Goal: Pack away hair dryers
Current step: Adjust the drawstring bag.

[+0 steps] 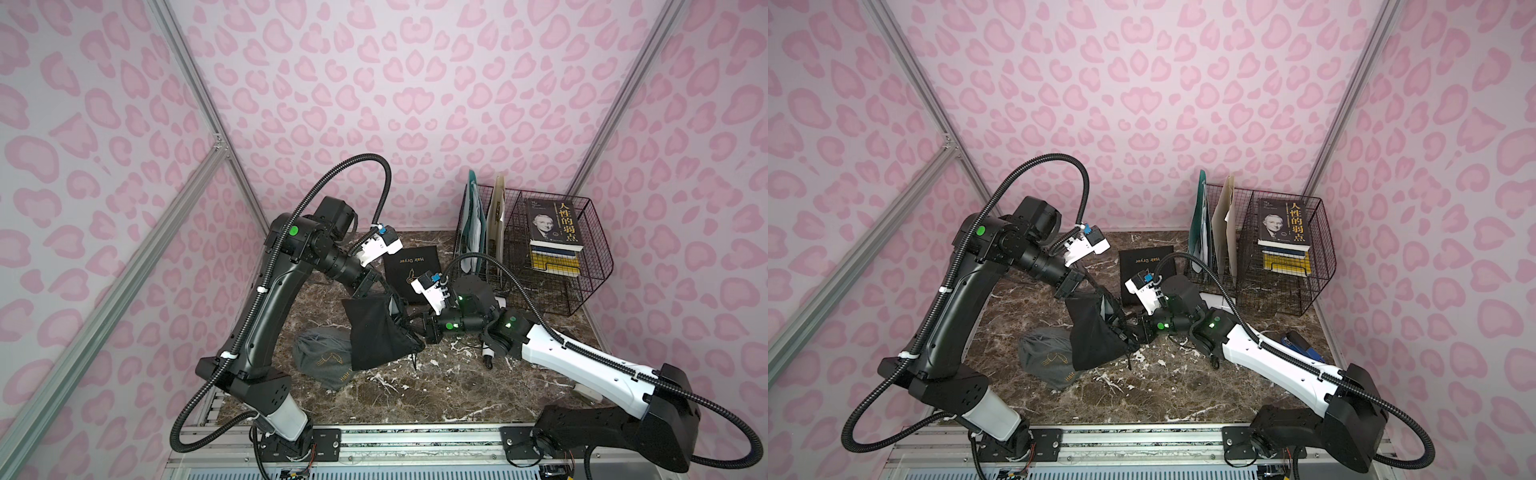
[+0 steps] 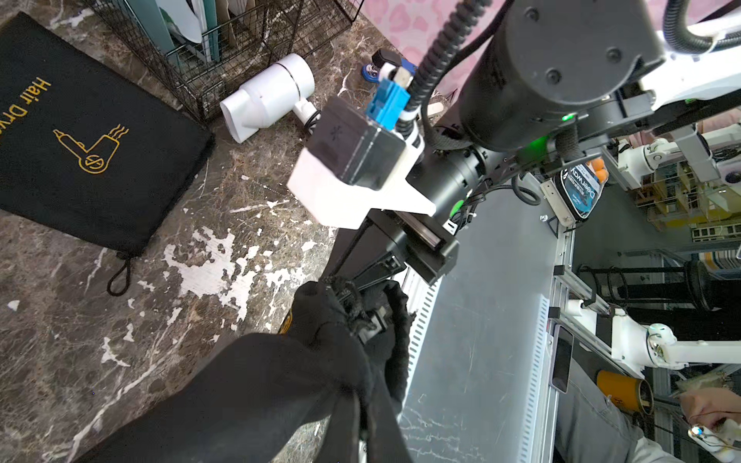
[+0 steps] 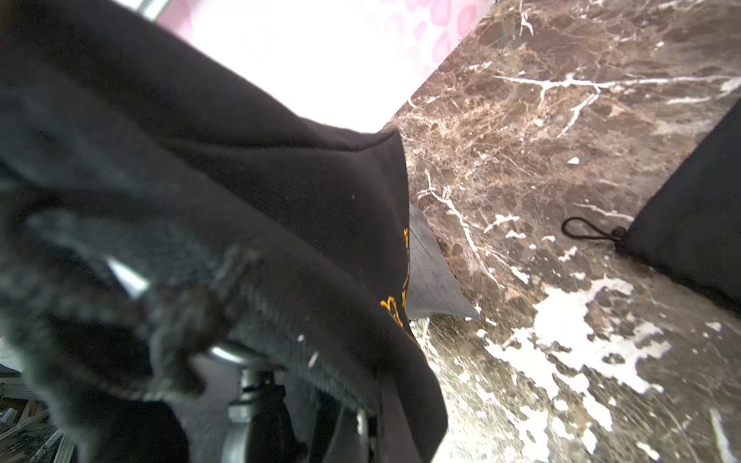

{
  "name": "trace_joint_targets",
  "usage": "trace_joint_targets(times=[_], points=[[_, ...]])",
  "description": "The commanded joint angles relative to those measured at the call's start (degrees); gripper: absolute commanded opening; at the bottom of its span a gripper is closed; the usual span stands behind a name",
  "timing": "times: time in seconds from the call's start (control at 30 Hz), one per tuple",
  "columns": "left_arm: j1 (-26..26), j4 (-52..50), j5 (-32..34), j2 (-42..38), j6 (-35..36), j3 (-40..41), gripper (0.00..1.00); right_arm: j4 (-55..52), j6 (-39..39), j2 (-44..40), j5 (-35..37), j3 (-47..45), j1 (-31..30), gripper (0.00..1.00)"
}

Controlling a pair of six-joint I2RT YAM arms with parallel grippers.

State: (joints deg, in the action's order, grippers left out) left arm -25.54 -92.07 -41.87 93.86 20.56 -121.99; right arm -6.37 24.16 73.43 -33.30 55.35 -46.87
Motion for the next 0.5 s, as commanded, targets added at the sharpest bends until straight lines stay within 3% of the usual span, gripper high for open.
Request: trace_joint_targets(times=[0.0, 0.47], points=[[0.1, -1.7, -3.9, -0.9, 0.6, 0.2, 0.02, -4.9, -0.8, -0.5, -0.9, -1.4, 0.4, 0.00], [2.0, 2.2, 3.6, 2.0, -0.4, 3.8, 0.02, 3.3, 4.5, -7.7, -5.4, -3.9, 1.1, 0.00]])
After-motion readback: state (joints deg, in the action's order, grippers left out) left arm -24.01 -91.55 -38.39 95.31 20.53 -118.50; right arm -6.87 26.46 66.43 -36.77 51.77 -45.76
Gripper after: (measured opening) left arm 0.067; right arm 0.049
